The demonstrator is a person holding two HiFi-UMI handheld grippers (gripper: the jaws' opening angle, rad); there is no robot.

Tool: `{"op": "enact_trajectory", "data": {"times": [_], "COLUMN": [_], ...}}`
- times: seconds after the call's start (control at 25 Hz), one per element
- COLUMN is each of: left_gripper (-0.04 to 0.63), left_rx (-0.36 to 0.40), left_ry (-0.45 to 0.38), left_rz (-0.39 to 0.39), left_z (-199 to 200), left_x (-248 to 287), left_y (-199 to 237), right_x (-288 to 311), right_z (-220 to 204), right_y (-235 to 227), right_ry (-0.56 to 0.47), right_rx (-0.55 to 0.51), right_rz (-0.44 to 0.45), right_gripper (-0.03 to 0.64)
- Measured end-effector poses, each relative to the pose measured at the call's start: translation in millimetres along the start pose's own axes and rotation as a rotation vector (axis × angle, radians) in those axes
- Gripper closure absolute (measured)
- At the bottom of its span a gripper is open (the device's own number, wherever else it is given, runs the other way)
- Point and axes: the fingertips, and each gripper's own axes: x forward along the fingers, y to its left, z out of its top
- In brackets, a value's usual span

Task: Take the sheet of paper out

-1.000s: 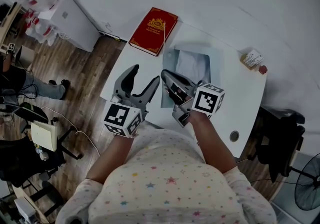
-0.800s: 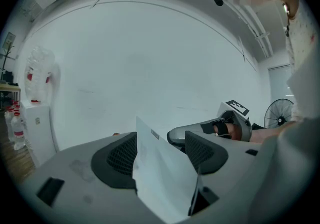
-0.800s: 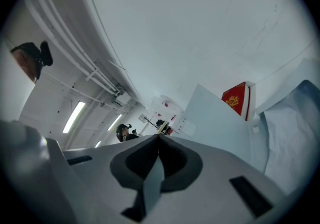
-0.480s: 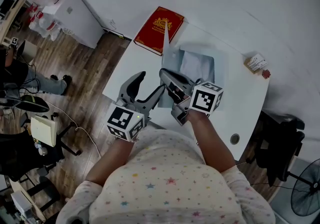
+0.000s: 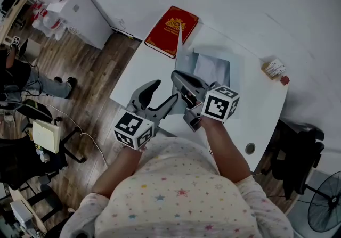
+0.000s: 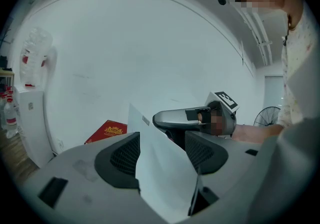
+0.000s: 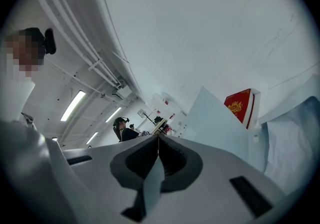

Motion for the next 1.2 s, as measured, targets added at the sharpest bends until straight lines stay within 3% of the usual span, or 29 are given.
{"op": "enact_trajectory", "data": {"times": [0.2, 0.4, 0.64, 0.96, 1.2], "left_gripper": [0.321, 0.44, 0.454, 0.485, 0.518], "left_rx": [0.004, 0.019, -0.006, -0.196, -0.186], "left_ry": [0.007, 0.024, 0.045, 0.016, 0.089], "left_rz": [0.006, -0.001, 0.03, 0.05, 0.069], "left_z": [1.6, 0.7, -4.0, -18.2, -31.1], "left_x": [-0.8, -5.2, -14.8, -25.7, -33.1], "left_y": [5.5, 11.0, 28.4, 58.4, 71.3], "right_x": [-7.1, -20.5, -35.2, -41.1, -44.2], "right_z": [5.1, 10.7, 12.3, 5.7, 1.8], "right_y": [-4.9, -12.1, -20.5, -27.9, -27.5], "right_ry": [-0.016, -0.04, -0.059, -0.054, -0.039], "right_rx": [-0.017, -0.03, -0.027, -0.012, -0.016], "right_rz": [-0.023, -0.053, -0.09, -0.118, -0.124], "right_gripper": [0.613, 0.614, 0.614, 0.612, 0.612]}}
